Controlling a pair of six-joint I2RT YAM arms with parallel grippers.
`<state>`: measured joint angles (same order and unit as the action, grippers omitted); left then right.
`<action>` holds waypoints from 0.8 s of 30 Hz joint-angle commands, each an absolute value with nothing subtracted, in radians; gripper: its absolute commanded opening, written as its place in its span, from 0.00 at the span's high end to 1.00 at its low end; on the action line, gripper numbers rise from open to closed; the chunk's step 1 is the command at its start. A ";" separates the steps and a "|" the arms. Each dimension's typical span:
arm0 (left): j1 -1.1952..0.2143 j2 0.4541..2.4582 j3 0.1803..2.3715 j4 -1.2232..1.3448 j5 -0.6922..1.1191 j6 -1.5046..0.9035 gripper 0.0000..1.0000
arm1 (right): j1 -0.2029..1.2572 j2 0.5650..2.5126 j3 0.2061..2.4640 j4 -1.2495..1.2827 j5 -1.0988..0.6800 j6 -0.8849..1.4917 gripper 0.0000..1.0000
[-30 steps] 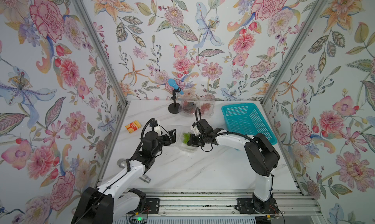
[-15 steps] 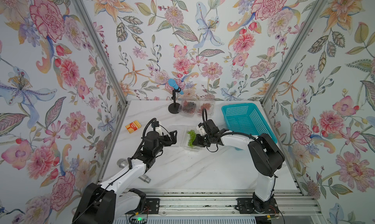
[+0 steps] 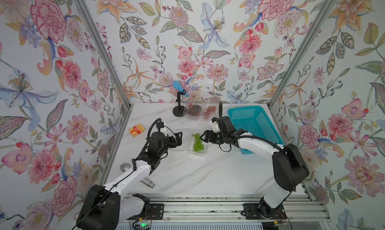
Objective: Pack grapes into containers
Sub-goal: Place the grape into the packing box, then close the packing box at the center of the board.
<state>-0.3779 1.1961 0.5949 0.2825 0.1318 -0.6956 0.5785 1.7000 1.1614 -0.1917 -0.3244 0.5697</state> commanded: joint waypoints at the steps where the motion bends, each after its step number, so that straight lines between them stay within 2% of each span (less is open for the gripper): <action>1: -0.360 1.236 0.631 0.245 0.173 -0.683 0.00 | 0.563 1.680 1.123 -0.244 -0.256 0.554 0.00; 12: -0.271 1.339 0.645 0.222 0.239 -0.727 0.00 | 0.578 1.775 1.105 -0.187 -0.303 0.601 0.00; 24: -0.246 1.496 0.692 0.243 0.224 -0.710 0.00 | 0.614 1.850 1.143 -0.144 -0.330 0.651 0.00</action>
